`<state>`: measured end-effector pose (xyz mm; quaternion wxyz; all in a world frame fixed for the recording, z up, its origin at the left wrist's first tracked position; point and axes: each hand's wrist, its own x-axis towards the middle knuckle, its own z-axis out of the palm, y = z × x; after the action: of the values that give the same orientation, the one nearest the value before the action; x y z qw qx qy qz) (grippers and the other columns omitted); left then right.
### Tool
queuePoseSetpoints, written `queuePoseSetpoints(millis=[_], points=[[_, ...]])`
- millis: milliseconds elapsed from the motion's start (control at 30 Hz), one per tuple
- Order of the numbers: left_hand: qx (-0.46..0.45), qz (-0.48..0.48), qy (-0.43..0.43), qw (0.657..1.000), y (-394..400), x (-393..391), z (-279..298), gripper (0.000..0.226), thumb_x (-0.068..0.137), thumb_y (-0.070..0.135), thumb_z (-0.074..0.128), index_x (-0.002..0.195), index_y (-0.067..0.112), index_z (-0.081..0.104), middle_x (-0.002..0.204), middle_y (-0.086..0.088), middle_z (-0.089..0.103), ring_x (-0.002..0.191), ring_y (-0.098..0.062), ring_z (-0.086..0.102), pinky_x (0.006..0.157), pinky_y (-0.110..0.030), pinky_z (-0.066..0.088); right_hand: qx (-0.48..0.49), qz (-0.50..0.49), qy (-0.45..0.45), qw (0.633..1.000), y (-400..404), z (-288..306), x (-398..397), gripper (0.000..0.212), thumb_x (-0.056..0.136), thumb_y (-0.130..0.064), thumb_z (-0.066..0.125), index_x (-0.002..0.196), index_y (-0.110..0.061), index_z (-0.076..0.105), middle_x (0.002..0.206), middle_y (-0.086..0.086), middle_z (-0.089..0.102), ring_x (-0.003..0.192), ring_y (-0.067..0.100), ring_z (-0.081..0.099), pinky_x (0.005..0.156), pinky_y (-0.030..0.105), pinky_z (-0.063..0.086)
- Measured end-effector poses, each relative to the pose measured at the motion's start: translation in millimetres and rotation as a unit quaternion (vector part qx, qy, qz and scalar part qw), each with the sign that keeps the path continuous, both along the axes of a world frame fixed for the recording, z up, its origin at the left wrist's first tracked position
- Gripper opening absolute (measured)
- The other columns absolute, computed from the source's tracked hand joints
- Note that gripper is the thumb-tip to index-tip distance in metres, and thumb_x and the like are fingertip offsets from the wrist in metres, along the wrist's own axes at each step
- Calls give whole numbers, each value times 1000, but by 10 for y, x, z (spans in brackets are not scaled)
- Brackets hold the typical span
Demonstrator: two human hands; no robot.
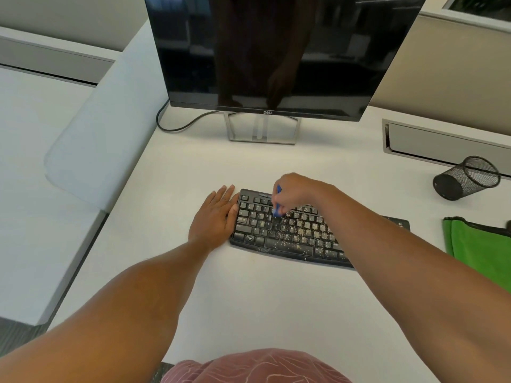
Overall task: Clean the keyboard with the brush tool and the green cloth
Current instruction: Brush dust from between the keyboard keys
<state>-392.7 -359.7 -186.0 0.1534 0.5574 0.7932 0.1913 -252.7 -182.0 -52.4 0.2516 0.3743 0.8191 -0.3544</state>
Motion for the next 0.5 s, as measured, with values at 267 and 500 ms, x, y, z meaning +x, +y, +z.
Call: queuePoseSetpoints(millis=[267, 500], points=[[-3, -1, 6, 1000, 4, -8, -27, 57, 106, 41, 14, 157, 26, 35, 165, 3, 27, 154, -12, 15, 124, -25, 0, 32, -93, 132, 986, 3, 1, -47, 17, 95, -8, 49, 97, -6, 66, 91, -1, 64, 71, 5, 62, 56, 24, 48], [-2, 1, 0, 1000, 5, -8, -23, 59, 105, 43, 12, 157, 27, 35, 165, 4, 27, 154, -12, 15, 124, -25, 1, -16, -133, 142, 981, 23, -41, -81, 16, 93, -6, 52, 91, -7, 68, 94, 8, 71, 89, 17, 71, 84, 34, 58]])
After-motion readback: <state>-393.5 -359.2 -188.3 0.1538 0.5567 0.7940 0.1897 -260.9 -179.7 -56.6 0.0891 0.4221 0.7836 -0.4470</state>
